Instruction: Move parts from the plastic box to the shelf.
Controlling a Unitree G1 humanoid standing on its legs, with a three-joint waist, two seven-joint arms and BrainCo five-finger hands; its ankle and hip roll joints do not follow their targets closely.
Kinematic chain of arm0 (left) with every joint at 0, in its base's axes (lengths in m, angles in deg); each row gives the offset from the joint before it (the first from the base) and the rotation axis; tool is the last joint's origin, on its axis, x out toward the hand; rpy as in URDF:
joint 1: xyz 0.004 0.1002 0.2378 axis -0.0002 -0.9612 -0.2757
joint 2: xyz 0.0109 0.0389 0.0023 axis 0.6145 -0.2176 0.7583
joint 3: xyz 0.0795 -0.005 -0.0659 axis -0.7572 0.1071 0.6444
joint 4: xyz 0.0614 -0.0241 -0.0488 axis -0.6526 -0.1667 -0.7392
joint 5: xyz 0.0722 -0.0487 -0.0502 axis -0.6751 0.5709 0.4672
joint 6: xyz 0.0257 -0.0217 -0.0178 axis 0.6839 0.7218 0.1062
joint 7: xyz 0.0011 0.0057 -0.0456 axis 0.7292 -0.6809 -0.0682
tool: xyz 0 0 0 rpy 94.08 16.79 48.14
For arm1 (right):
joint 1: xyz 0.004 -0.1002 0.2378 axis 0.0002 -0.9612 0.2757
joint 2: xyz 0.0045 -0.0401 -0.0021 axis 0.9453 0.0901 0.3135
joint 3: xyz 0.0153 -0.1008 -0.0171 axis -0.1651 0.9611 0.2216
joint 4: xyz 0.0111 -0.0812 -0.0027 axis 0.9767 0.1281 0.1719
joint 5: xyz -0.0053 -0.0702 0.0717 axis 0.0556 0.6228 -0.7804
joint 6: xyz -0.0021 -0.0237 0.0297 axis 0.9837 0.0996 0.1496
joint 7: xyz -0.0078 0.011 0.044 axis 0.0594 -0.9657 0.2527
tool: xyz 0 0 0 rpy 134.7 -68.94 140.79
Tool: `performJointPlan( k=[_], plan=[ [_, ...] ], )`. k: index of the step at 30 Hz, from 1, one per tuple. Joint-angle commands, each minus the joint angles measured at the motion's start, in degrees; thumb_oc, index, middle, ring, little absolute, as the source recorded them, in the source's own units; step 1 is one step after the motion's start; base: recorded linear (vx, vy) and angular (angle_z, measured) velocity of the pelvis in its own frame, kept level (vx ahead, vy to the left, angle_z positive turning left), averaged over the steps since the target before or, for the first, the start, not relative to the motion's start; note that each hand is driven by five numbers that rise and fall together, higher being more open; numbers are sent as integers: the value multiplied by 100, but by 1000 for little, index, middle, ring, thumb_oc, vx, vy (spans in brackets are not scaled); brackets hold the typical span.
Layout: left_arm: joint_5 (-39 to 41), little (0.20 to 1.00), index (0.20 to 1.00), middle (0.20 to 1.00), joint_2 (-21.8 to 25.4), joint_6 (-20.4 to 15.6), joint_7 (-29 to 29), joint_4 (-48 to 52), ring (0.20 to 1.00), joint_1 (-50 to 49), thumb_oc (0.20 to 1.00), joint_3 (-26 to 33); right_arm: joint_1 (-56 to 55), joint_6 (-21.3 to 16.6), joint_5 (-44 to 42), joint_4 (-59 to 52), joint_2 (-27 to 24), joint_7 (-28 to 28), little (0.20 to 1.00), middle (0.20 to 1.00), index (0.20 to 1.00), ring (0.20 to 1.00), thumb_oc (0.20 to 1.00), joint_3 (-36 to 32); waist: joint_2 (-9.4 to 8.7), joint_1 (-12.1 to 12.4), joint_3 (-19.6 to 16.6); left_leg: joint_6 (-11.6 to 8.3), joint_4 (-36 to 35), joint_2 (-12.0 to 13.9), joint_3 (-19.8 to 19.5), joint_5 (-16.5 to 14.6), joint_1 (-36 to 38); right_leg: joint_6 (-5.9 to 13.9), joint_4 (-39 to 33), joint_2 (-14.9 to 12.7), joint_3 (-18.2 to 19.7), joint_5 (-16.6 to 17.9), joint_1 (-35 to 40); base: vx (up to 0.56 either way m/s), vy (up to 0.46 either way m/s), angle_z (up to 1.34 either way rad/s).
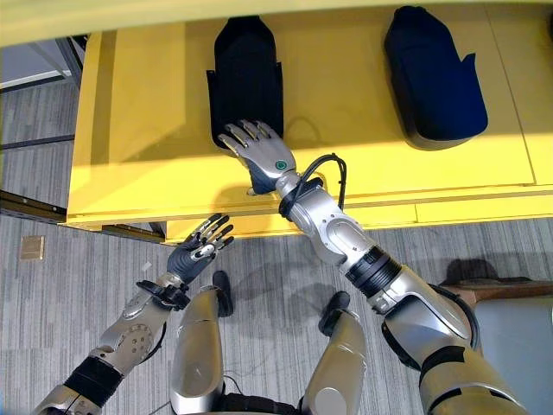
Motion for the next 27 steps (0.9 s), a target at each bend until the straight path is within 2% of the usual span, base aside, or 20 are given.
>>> performJointPlan(
  k=[1, 8, 17, 21, 22, 23, 24, 27],
  plan=[
    [6, 1000, 1000, 1000, -33, -101, -60, 493, 1000, 61, 1000, -40, 414, 92, -128, 8, 246, 95, 1000, 1000, 1000, 1000, 1000, 22, 69, 198, -50, 499, 53, -410, 91, -343, -82, -37, 788, 74, -563, -695, -34, -3, 32, 3],
    [51, 1000, 1000, 1000, -83, -135, -153, 434, 1000, 97, 1000, -60, 308, 388, 5, 792, 514, -73, 1000, 1000, 1000, 1000, 1000, 259, 119, 286, -50, 545, 111, -466, 37, -374, -226, -48, 896, -21, -653, -707, -167, 3, 38, 6],
    [11, 1000, 1000, 1000, -214, -243, -217, 215, 1000, 225, 1000, -138, 200, 713, -343, 2254, 1109, 435, 1000, 1000, 1000, 1000, 1000, 471, 191, 425, -50, 586, 116, -523, -33, -372, -386, -56, 944, -101, -736, -682, -273, -1, 7, 1],
    [-17, 1000, 1000, 1000, -253, -268, -329, 93, 1000, 275, 1000, -167, 193, 724, -546, 2816, 1302, 619, 1000, 1000, 1000, 1000, 1000, 480, 224, 476, -50, 585, 117, -546, -74, -361, -422, -56, 978, -139, -790, -679, -285, 19, 2, 10],
    [-16, 1000, 1000, 1000, -261, -289, -359, 52, 1000, 257, 1000, -190, 162, 759, -583, 2885, 1347, 643, 1000, 1000, 1000, 1000, 1000, 493, 228, 482, -50, 537, 186, -557, -104, -497, -360, 24, 1049, -166, -750, -783, -228, 7, -2, 9],
    [-25, 1000, 1000, 1000, -290, -316, -408, 2, 1000, 285, 1000, -177, 191, 788, -646, 3011, 1370, 716, 959, 959, 959, 959, 959, 504, 233, 493, -50, 586, 113, -551, -72, -363, -421, -59, 986, -156, -807, -686, -280, 64, 1, 10],
    [-18, 1000, 1000, 1000, -292, -319, -439, -30, 1000, 271, 1000, -196, 184, 767, -695, 3124, 1400, 788, 1000, 1000, 1000, 1000, 1000, 498, 239, 501, -50, 530, 165, -568, -111, -487, -361, 24, 1047, -174, -766, -781, -225, 4, -7, 7],
    [-61, 1000, 1000, 1000, -307, -350, -528, -145, 1000, 277, 1000, -214, 181, 740, -749, 3296, 1450, 892, 1000, 1000, 1000, 1000, 1000, 504, 233, 503, -50, 521, 177, -549, -100, -495, -348, 30, 1059, -188, -779, -786, -213, 21, 0, 2]
  ],
)
